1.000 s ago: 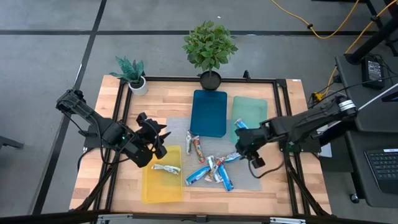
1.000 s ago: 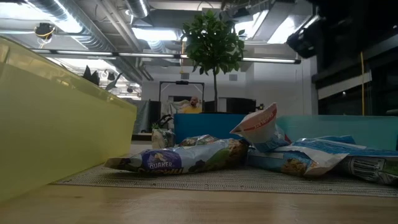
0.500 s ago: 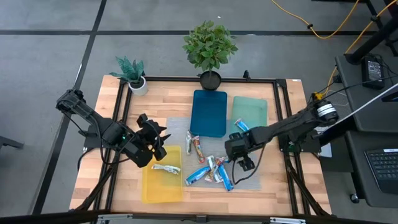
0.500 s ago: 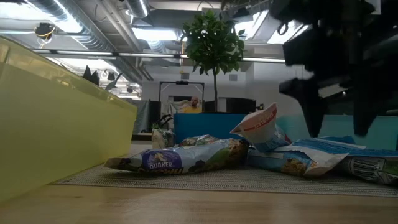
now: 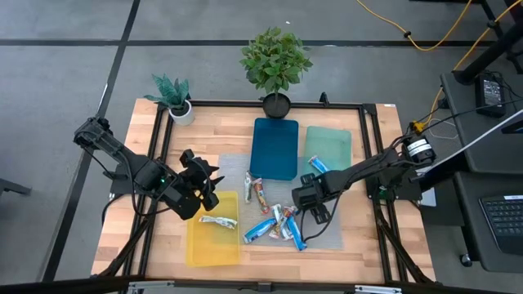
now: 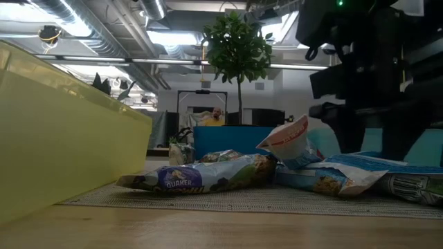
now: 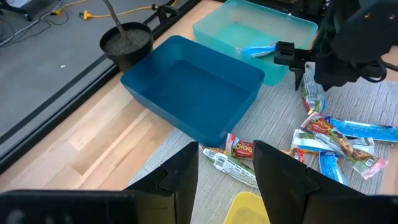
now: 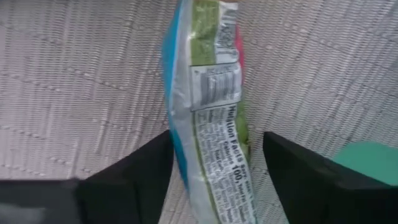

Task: Pick and place Granola Bars by type
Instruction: Put the red granola bar into the green bin

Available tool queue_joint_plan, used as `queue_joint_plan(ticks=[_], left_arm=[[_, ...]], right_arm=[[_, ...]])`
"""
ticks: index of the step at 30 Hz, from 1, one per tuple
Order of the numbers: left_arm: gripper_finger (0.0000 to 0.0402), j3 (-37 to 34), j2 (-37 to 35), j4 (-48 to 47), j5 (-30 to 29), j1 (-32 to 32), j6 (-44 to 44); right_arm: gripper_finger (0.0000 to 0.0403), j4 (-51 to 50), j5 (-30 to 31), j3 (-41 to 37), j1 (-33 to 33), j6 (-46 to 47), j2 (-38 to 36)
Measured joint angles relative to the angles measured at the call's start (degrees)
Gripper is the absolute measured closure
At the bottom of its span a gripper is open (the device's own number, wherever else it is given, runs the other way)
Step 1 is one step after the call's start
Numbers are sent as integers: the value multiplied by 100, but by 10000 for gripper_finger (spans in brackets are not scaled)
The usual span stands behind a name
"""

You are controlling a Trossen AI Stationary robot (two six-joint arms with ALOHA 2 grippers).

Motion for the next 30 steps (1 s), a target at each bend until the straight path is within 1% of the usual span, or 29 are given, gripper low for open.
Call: queue_joint_plan(ticks=[3, 10, 16, 20, 25, 30], left_arm=[[258, 0, 0, 2, -1, 0, 0], [258, 0, 0, 2, -1, 0, 0], [258, 0, 0, 2, -1, 0, 2], [258, 0, 0, 2, -1, 0, 2], [258, 0, 0, 2, -1, 0, 2], [258, 0, 0, 2, -2, 0, 4]], right_arm=[[207, 6, 111, 0, -2, 137, -1], [303, -156, 60, 239, -7, 257, 10], [361, -565, 56, 741, -7, 194, 10], [376, -883, 19, 1209, -7, 39, 6], [366, -1172, 23, 1781, -7, -25, 3], [367, -1637, 25, 2230, -50, 253, -27]])
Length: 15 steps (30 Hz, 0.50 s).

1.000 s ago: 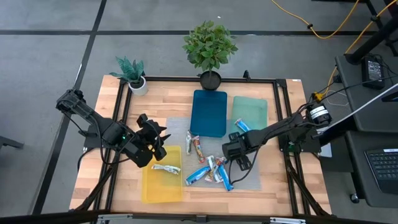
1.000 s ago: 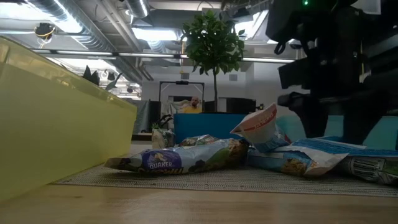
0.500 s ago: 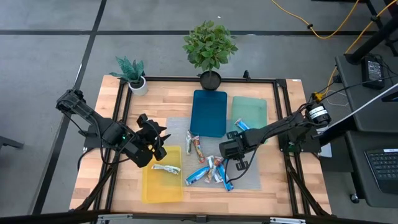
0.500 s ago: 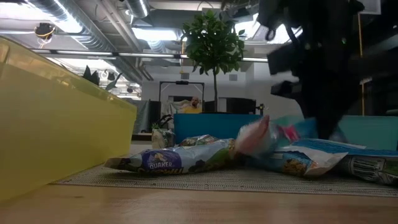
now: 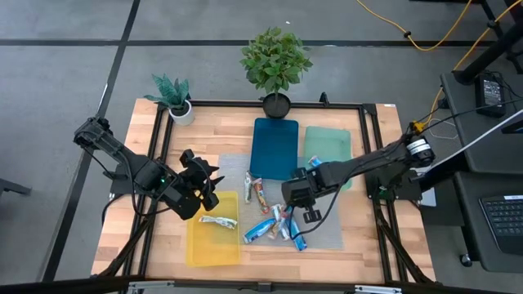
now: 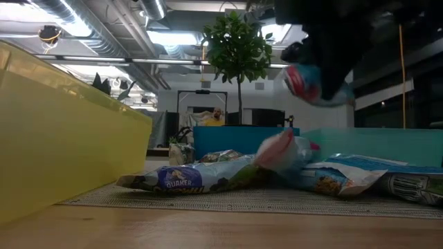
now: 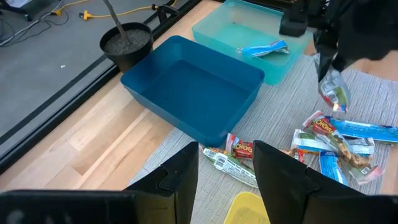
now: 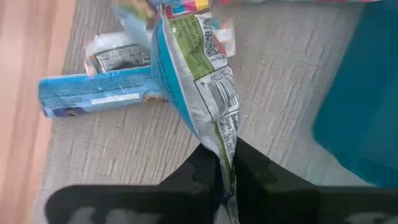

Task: Pick and place Granola Bars by type
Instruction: Put the red granola bar into the green bin

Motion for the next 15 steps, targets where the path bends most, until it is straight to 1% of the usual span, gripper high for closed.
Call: queue_joint_plan(ticks=[4, 7, 11, 15], left_arm=[[258, 0, 0, 0, 50, 0, 120], [258, 0, 0, 0, 75, 0, 146], [258, 0, 0, 1, 80, 0, 146], [258, -1, 0, 1, 84, 0, 146]], right_arm=[[377, -283, 40, 155, -103, 323, -279], [377, -379, 177, 175, -184, 584, -689], [364, -483, 499, 179, -291, 1070, -1418], [360, -571, 792, 180, -384, 1646, -2275]])
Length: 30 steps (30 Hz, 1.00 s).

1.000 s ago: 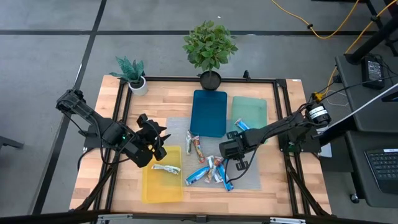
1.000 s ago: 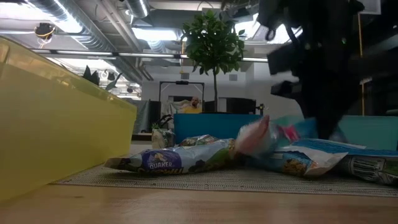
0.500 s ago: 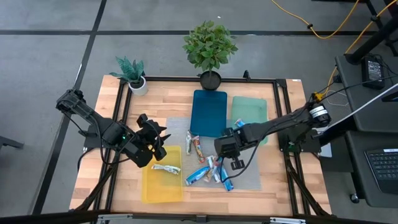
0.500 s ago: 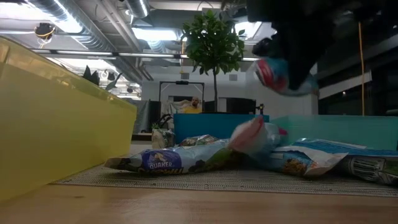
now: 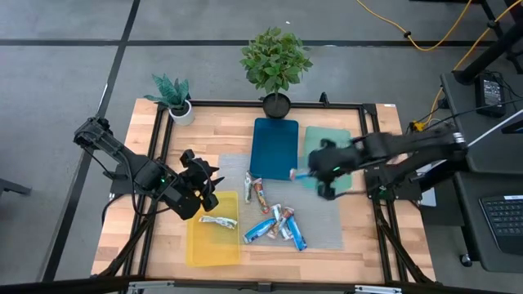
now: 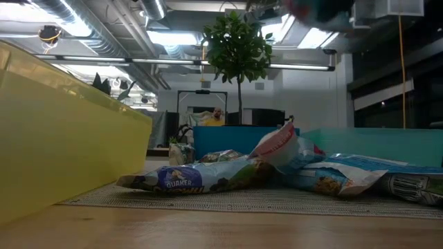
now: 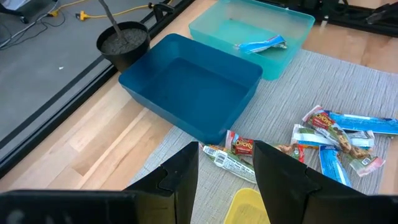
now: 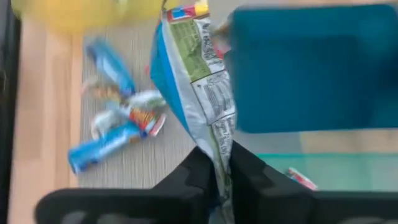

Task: Pick and place Granola Bars by type
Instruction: Put the red granola bar into the green bin

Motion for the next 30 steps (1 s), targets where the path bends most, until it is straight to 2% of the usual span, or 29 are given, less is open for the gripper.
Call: queue_joint_plan(ticks=[7, 15, 20, 25, 30], left_arm=[[258, -1, 0, 1, -49, 0, -2], [258, -1, -2, 1, -83, 0, -44], [258, -1, -1, 5, -113, 0, -70], [258, -1, 0, 16, -315, 0, -333], [258, -1, -2, 20, -352, 0, -411]], right_arm=[[371, 5, 230, 1, -253, 627, -1237], [374, -54, 228, 96, -710, 887, -1856], [371, -685, 209, 709, -1293, 471, -1865], [369, -1749, 213, 1405, -2245, -307, -1543], [368, -2187, 106, 1459, -3275, -845, -1382]])
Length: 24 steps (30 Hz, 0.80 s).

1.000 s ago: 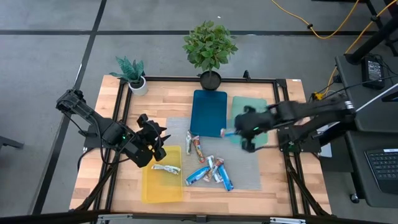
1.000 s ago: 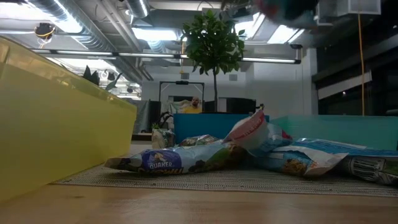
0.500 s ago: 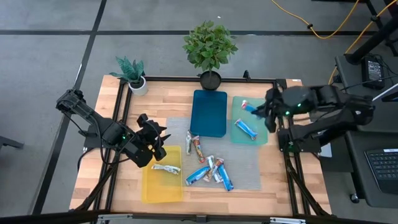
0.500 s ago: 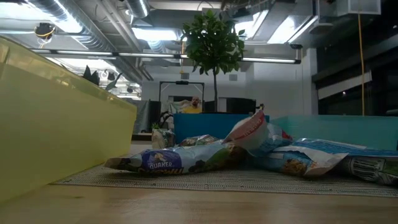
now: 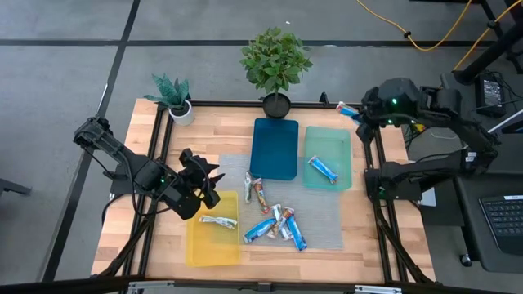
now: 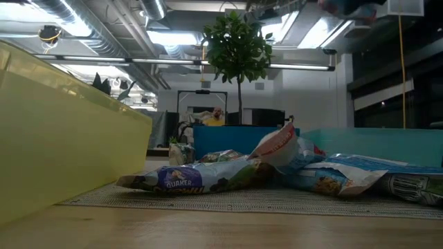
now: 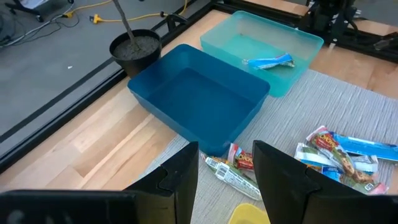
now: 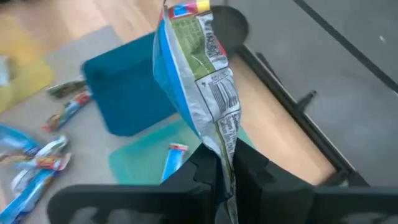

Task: Pick and place Granola Bars by type
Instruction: Put the red granola bar into the green bin

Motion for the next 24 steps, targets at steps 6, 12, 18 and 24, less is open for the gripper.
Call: queue_joint_plan(ticks=[6, 12, 18, 24], left_arm=[[258, 0, 2, 2, -15, 0, -177], [258, -1, 33, 0, -37, 0, -117], [258, -4, 117, -1, -53, 0, 117], [258, -4, 136, -2, -9, 0, 111]], right_arm=[[367, 35, -544, -170, -568, -197, 158], [367, 252, -576, -905, -805, -49, 340], [367, 1164, -1077, -2202, -801, 10, 348], [367, 1739, -1325, -2933, -831, 341, 353]])
